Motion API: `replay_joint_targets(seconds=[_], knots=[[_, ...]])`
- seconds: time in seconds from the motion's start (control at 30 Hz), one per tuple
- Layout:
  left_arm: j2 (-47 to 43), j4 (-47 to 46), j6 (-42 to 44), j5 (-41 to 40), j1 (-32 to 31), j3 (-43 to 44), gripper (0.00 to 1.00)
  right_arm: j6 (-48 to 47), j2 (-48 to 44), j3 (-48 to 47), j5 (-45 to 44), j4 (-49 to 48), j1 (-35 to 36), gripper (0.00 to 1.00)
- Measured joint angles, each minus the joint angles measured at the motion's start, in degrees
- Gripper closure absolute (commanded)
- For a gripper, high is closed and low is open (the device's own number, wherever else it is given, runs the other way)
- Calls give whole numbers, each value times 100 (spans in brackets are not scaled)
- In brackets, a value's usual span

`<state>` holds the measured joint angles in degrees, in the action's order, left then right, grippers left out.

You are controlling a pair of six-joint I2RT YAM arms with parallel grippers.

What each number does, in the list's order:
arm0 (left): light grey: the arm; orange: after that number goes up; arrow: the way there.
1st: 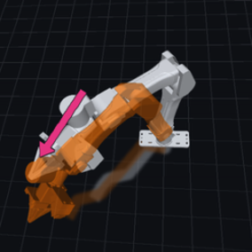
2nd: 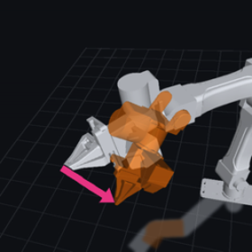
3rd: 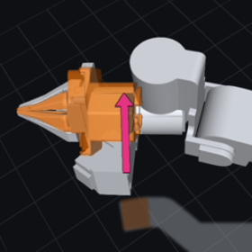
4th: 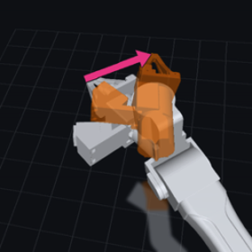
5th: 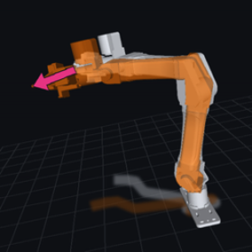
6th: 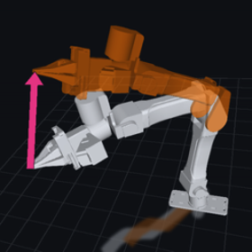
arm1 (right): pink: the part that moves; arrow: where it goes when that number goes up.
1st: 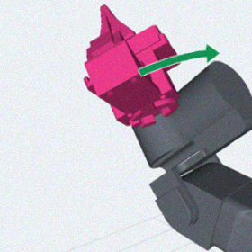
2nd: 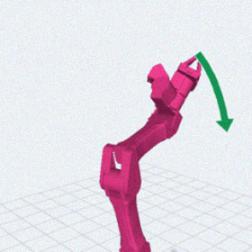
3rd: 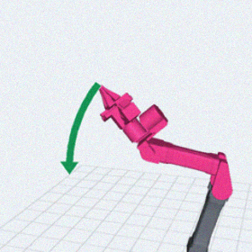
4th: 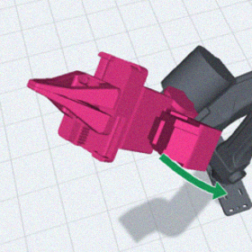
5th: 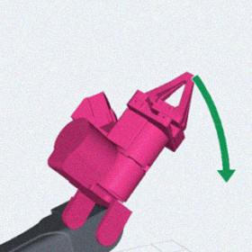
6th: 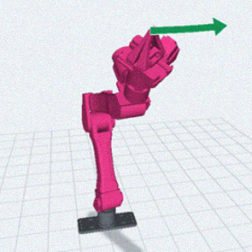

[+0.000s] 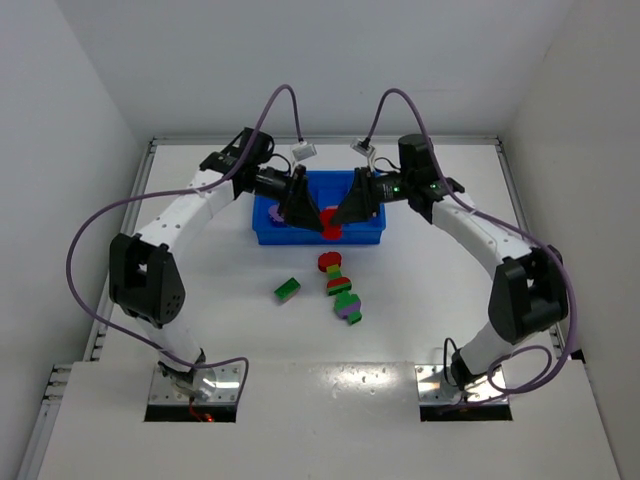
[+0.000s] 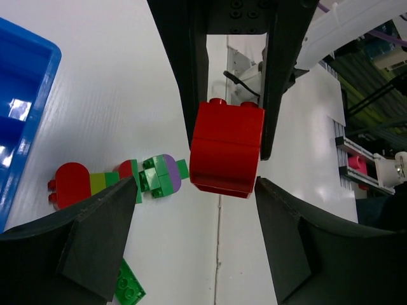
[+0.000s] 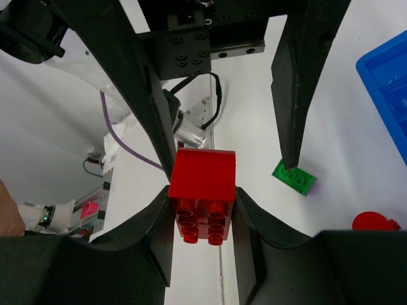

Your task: Sort the legos into containers by color

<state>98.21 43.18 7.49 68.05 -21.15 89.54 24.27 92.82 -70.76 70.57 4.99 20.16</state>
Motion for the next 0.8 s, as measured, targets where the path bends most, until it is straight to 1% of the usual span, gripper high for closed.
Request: replay_joint_targets(seconds=[0.1, 0.13, 0.17, 0.2, 0.23, 0.3, 0.33, 0.37, 0.4, 0.57, 0.73, 0.8], knots=[[48, 4, -2, 35, -17, 0, 33, -2, 17, 0, -7, -15, 26, 95], [48, 4, -17, 55, -22, 2, 46, -2, 28, 0, -4, -24, 26, 95], [48, 7, -50, 98, -26, 11, 52, -9, 42, 0, -31, -31, 24, 95], [48, 39, -33, 160, -33, 31, 63, -9, 63, 0, -66, -48, 17, 95], [48, 37, -70, 175, -33, 35, 67, -2, 81, 0, -79, -52, 11, 95], [48, 79, -96, 181, -39, 46, 80, -42, 90, 0, -76, -76, 4, 95], [48, 85, -105, 181, -35, 46, 91, -44, 90, 0, -79, -94, 9, 95], [48, 92, -109, 164, -35, 46, 94, -44, 90, 0, -81, -96, 11, 95], [46, 79, -109, 146, -35, 46, 100, -44, 92, 0, -85, -96, -42, 95], [-109, -345, -107, -13, 52, -223, 100, -33, 87, 0, -44, -50, -332, 96], [-501, -201, -39, -348, 726, -925, 100, -33, 22, 9, -125, 81, -1611, 96], [-544, -227, -68, -557, 909, -1008, 100, -50, -26, 33, -188, 151, -1943, 96]])
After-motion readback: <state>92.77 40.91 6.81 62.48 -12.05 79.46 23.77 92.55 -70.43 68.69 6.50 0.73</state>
